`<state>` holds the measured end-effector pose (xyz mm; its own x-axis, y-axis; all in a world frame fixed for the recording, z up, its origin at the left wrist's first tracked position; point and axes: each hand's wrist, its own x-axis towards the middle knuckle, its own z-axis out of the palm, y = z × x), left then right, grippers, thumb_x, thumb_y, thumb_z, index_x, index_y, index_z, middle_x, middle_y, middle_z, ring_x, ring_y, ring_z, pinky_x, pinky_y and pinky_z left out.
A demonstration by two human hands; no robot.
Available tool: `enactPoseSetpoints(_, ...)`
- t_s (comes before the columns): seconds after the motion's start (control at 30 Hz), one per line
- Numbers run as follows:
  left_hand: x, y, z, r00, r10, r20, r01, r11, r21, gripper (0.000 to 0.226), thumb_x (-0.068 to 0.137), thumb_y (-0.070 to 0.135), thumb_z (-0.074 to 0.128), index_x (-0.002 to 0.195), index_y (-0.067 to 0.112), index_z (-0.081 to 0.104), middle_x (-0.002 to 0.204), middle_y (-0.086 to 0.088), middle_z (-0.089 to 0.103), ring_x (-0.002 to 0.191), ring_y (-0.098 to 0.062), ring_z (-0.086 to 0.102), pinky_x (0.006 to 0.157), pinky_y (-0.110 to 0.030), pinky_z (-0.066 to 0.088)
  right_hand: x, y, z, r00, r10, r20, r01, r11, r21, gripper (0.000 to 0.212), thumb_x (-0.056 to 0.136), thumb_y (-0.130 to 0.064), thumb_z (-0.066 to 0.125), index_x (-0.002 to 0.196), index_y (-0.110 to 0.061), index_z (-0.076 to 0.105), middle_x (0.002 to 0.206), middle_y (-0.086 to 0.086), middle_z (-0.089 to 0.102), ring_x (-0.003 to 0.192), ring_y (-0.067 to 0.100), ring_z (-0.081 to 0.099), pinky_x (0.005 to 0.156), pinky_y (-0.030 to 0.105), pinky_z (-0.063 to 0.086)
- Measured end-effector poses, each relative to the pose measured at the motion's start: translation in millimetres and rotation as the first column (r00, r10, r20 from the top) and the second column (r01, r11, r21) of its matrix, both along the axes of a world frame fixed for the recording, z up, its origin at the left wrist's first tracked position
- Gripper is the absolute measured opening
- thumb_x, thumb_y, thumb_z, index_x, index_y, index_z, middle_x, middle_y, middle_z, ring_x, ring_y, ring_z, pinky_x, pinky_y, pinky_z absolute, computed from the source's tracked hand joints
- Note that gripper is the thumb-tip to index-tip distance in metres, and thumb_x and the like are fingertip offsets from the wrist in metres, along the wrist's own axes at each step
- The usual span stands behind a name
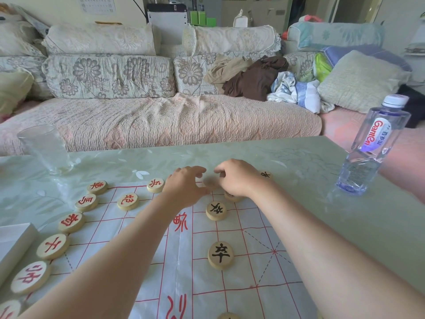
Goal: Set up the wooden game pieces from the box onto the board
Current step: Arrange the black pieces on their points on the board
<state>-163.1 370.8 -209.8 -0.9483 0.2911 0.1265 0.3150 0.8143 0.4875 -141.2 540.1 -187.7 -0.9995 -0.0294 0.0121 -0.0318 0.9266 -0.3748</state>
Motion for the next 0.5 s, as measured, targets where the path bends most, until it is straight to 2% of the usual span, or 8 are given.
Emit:
enactPoseSetpoints(0.13, 22.5, -7.9, 9.5, 0.998, -0.012, -0.063, 0.016, 0.997, 0.069, 0.043, 0.081, 0.033, 0.072, 0.122, 0.033, 0.059, 0.109, 0.011, 0.060, 0.104, -0.016, 0.055, 0.092, -0.036, 0.047, 24.4, 2.3, 22.5, 0.998, 0.052, -0.039, -0.051, 0.999, 0.007, 0.035, 0.095, -0.024, 0.056, 0.129, -0.031, 0.063, 0.125, -0.008, 0.064, 0.116, 0.018, 0.058, 0.093, 0.029, 0.044)
enactPoseSetpoints(0.27, 56.3, -13.0, 15.9, 0.998, -0.063, -0.029, 0.064, 0.996, 0.055, 0.033, 0.085, 0.029, 0.067, 0.117, 0.029, 0.059, 0.102, 0.012, 0.060, 0.089, -0.010, 0.054, 0.076, -0.025, 0.042, 54.7, -2.4, 35.6, 0.993, 0.103, 0.055, -0.104, 0.994, 0.018, 0.034, 0.090, -0.019, 0.056, 0.115, -0.037, 0.071, 0.115, -0.009, 0.068, 0.102, 0.017, 0.062, 0.084, 0.028, 0.049)
enactPoseSetpoints(0.33, 71.3, -13.1, 14.3, 0.996, -0.091, 0.018, 0.090, 0.995, 0.036, 0.038, 0.087, 0.029, 0.065, 0.124, 0.026, 0.058, 0.107, 0.010, 0.060, 0.091, -0.012, 0.054, 0.081, -0.027, 0.045, 67.8, -7.1, 34.8, 0.991, 0.098, 0.087, -0.105, 0.991, 0.083, 0.038, 0.088, -0.017, 0.056, 0.118, -0.036, 0.070, 0.116, -0.008, 0.067, 0.102, 0.018, 0.062, 0.081, 0.026, 0.048)
enactPoseSetpoints(0.43, 87.1, -14.8, 10.9, 0.996, -0.077, 0.049, 0.077, 0.997, -0.009, 0.042, 0.087, 0.031, 0.062, 0.128, 0.026, 0.055, 0.111, 0.010, 0.060, 0.098, -0.014, 0.054, 0.086, -0.030, 0.046, 82.8, -16.7, 29.8, 0.985, 0.106, 0.136, -0.135, 0.964, 0.227, 0.050, 0.087, -0.008, 0.053, 0.130, -0.032, 0.062, 0.130, -0.001, 0.061, 0.113, 0.024, 0.060, 0.092, 0.034, 0.051)
enactPoseSetpoints(0.5, 94.0, -15.8, 9.2, 0.997, -0.050, 0.054, 0.052, 0.998, -0.026, 0.041, 0.088, 0.031, 0.060, 0.128, 0.027, 0.054, 0.112, 0.011, 0.061, 0.102, -0.013, 0.053, 0.087, -0.030, 0.047, 90.2, -22.7, 28.0, 0.980, 0.135, 0.145, -0.173, 0.941, 0.289, 0.054, 0.085, -0.002, 0.050, 0.131, -0.030, 0.059, 0.135, 0.001, 0.057, 0.116, 0.027, 0.057, 0.091, 0.038, 0.052)
